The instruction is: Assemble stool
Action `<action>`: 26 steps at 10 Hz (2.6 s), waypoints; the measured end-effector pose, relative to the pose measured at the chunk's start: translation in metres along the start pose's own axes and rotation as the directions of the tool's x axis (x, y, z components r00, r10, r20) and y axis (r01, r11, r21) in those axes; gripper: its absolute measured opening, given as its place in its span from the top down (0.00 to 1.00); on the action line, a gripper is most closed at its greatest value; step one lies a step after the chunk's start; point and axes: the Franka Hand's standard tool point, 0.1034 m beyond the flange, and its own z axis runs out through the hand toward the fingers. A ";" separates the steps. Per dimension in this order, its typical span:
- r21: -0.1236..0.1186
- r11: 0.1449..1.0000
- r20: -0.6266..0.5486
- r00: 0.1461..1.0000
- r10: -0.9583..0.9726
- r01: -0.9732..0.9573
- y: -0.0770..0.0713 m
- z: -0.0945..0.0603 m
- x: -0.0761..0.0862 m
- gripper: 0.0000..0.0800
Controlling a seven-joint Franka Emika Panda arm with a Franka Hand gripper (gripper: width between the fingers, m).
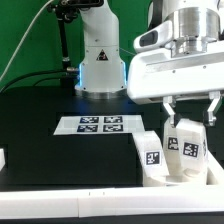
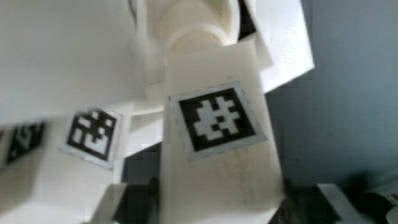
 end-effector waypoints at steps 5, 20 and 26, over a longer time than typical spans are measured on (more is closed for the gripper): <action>0.009 1.000 -0.043 0.999 -0.023 0.024 0.001 0.003 0.002 0.60; 0.024 1.000 0.087 0.996 -0.014 0.011 0.003 -0.009 0.028 0.19; -0.074 0.997 0.500 0.865 0.037 0.000 0.009 -0.004 0.027 0.19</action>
Offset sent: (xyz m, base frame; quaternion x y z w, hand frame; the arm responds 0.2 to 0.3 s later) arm -0.0015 0.0011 -0.0051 0.0010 -0.0036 0.0005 1.0000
